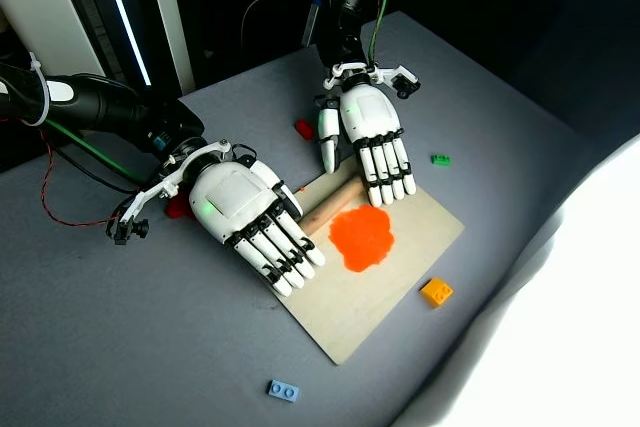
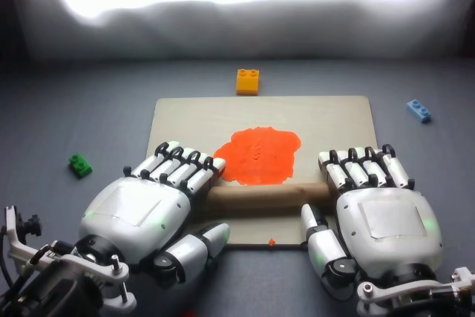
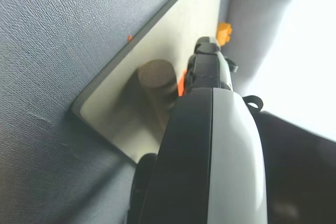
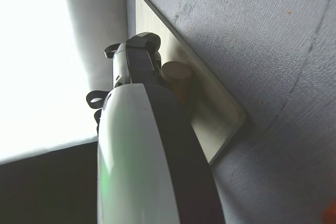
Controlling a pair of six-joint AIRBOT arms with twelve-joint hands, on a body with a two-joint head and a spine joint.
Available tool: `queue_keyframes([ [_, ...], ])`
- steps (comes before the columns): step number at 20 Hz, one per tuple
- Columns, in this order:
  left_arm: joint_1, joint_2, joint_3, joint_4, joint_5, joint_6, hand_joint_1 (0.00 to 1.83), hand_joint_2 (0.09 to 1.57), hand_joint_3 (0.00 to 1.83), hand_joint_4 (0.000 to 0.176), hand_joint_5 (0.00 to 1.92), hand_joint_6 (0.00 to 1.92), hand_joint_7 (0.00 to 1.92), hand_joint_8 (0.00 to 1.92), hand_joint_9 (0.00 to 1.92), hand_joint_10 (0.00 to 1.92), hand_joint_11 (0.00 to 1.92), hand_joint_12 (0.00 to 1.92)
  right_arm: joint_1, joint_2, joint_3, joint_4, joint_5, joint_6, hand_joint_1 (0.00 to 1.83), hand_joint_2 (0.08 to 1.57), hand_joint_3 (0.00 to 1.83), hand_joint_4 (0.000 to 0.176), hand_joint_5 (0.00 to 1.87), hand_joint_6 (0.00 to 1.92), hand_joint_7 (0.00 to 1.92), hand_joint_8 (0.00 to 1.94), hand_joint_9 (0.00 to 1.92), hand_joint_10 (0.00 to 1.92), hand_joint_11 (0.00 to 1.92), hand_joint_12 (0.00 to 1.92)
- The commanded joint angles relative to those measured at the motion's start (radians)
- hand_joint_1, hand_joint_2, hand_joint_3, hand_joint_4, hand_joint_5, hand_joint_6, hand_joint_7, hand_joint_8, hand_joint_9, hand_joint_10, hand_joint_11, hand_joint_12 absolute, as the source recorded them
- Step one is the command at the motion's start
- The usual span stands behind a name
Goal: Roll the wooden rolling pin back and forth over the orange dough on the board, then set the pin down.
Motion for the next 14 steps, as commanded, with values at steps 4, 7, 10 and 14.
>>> queue_keyframes([
  [4, 0.002, 0.010, -0.010, 0.053, -0.090, -0.007, 0.00, 1.51, 0.00, 0.000, 0.15, 0.01, 0.14, 0.00, 0.07, 0.00, 0.00, 0.01, -0.005, 0.002, -0.001, -0.060, 0.062, -0.005, 0.00, 1.57, 0.10, 0.000, 0.32, 0.00, 0.35, 0.00, 0.27, 0.00, 0.00, 0.56],
  [7, 0.002, 0.010, -0.012, 0.055, -0.090, -0.008, 0.00, 1.51, 0.00, 0.000, 0.15, 0.01, 0.15, 0.01, 0.08, 0.00, 0.02, 0.01, -0.002, 0.003, 0.001, -0.060, 0.061, -0.005, 0.00, 1.57, 0.10, 0.000, 0.30, 0.00, 0.32, 0.00, 0.24, 0.00, 0.00, 0.55],
  [10, 0.002, 0.010, -0.013, 0.056, -0.090, -0.010, 0.00, 1.51, 0.00, 0.000, 0.15, 0.00, 0.15, 0.01, 0.08, 0.00, 0.00, 0.00, 0.003, 0.003, 0.004, -0.060, 0.061, -0.005, 0.00, 1.57, 0.11, 0.000, 0.28, 0.00, 0.31, 0.00, 0.24, 0.00, 0.00, 0.50],
  [14, 0.003, 0.010, -0.013, 0.059, -0.090, -0.010, 0.00, 1.50, 0.00, 0.000, 0.13, 0.00, 0.14, 0.00, 0.08, 0.00, 0.00, 0.00, 0.009, 0.004, 0.008, -0.060, 0.062, -0.005, 0.00, 1.57, 0.13, 0.000, 0.29, 0.00, 0.31, 0.00, 0.23, 0.00, 0.00, 0.54],
])
